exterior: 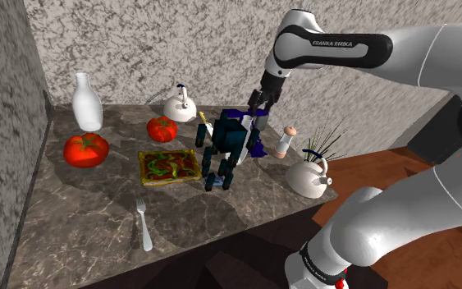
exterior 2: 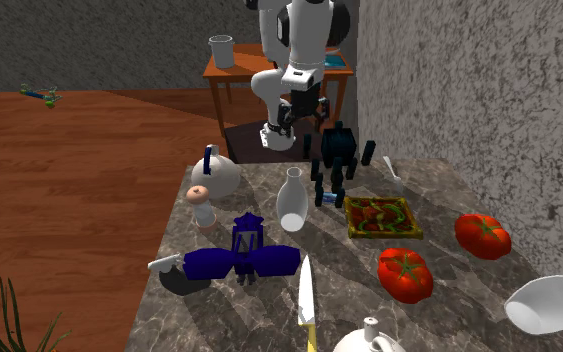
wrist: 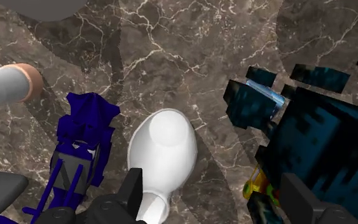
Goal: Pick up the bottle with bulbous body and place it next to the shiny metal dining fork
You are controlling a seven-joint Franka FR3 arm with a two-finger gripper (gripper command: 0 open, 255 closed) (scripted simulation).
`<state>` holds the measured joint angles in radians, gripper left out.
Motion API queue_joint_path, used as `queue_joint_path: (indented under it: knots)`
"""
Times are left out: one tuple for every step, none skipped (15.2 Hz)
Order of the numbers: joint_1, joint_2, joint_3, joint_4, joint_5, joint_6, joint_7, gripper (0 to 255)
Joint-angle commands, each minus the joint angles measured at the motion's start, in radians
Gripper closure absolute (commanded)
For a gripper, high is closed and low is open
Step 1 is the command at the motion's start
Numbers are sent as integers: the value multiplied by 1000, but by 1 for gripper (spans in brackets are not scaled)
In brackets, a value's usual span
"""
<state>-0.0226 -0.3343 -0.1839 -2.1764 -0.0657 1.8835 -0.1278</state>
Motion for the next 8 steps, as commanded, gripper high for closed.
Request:
queue_joint_path:
  knots:
    - [-4,78,-18,40,7,22,-17,0]
    - [-6,118,-26,64,13,31,-26,0]
    - [-8,158,-34,88,19,39,-35,0]
    - [-11,199,-42,114,26,46,-45,0]
    - [-14,240,-49,141,34,52,-54,0]
    - [-17,281,-55,169,42,57,-63,0]
    - [-21,322,-61,198,51,60,-73,0]
    - [-26,364,-66,229,60,63,-82,0]
